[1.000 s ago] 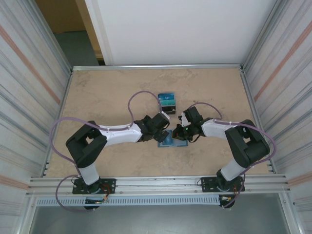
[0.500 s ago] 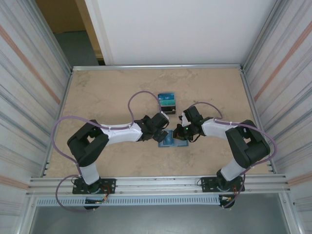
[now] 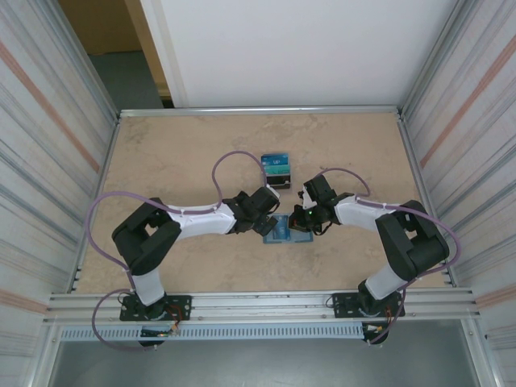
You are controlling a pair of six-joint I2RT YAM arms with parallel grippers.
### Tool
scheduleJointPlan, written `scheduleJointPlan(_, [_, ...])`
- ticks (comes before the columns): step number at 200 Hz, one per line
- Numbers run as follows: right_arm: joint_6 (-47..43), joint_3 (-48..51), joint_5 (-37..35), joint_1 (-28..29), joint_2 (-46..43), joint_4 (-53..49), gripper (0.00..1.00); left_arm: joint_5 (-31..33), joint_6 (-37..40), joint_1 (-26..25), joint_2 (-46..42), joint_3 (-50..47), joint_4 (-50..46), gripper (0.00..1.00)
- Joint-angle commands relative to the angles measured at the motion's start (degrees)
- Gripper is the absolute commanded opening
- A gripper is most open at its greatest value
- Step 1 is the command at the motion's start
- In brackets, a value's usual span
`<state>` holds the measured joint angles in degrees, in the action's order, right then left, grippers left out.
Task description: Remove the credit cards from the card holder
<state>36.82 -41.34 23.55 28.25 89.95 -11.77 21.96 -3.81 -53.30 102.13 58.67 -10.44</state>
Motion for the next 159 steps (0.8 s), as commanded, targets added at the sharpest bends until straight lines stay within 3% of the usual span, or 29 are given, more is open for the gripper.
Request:
scheduleJointPlan(1, [-0.95, -1.28, -2.40, -0.13, -1.67, -3.33, 0.00, -0.23, 0.18, 0.46, 0.79, -0.97, -0.36, 0.99])
scheduleJointPlan(97, [-0.24, -0.73, -1.62, -0.78, -4.57, -3.84, 0.00, -0.42, 0.03, 0.56, 0.27, -1.27, -0.54, 0.99])
scheduleJointPlan(133, [2.33, 1.76, 3.92, -1.33, -4.70, 1.12, 0.20, -0.47, 0.03, 0.53, 0.42, -1.22, -0.79, 0.99])
scheduleJointPlan(159, [2.81, 2.49, 4.35, -1.36, -4.55, 1.86, 0.22, -0.65, -0.05, 0.52, 0.25, -1.28, -0.79, 0.99])
